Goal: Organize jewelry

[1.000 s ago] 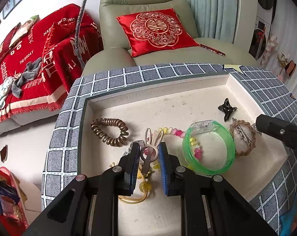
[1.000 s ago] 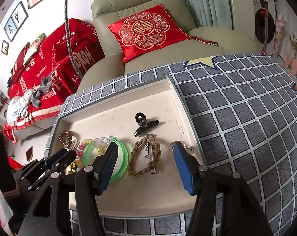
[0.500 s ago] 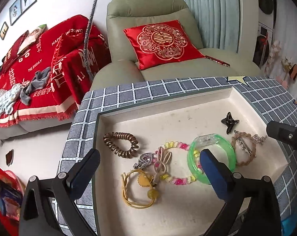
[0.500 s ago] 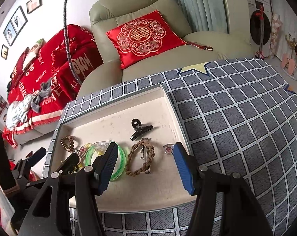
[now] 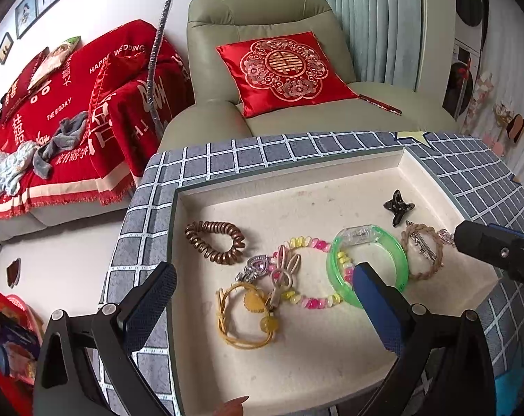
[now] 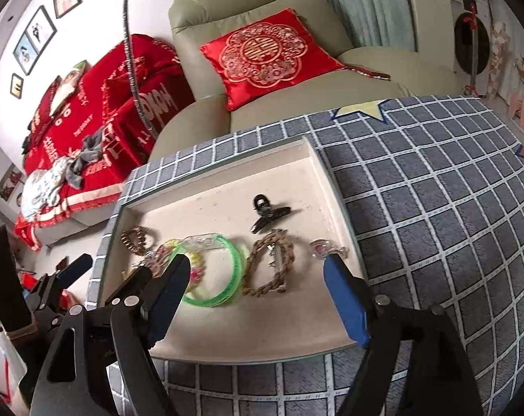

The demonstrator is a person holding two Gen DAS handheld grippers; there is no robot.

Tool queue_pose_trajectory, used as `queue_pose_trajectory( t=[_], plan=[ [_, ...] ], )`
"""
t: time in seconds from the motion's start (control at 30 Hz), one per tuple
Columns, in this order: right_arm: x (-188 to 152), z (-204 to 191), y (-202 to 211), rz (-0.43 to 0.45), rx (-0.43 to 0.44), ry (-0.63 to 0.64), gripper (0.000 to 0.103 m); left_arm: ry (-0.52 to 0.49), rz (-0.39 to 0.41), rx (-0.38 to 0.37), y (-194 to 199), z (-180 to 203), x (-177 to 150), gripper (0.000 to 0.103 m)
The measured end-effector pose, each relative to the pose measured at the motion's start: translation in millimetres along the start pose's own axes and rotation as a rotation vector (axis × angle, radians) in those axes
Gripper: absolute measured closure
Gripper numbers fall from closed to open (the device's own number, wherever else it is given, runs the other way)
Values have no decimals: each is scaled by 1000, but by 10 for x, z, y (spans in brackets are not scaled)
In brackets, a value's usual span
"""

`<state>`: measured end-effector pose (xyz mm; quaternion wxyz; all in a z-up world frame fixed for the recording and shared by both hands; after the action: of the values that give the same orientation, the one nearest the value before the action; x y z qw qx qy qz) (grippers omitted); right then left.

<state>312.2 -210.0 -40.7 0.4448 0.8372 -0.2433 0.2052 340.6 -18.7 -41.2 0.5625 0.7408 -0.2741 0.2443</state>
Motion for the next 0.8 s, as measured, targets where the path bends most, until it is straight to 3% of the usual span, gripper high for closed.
queue_pose_trajectory(
  t=[0.2, 0.3, 0.8],
  plan=[
    [-86, -60, 52, -13, -20, 38, 14, -14, -1, 2, 116, -1, -103, 0],
    [-139, -89, 89, -9, -46, 64, 0, -18, -3, 7, 162, -1, -149, 0],
    [-344, -129, 167, -81, -105, 102, 0, -30, -49, 29, 323, -89, -361, 0]
  ],
)
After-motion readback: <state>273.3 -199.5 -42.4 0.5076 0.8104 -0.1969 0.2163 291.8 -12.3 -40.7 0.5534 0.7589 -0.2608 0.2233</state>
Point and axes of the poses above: each gripper's, at about its wrist camera, not at the fingertips, and y roughly against the way its jaws point, z to its right, x to its top, the point moved 2 cm from there along -y, roughly the way its jaws point, and after that the axes turned 14 degrees about x, right-handed, at the moved point
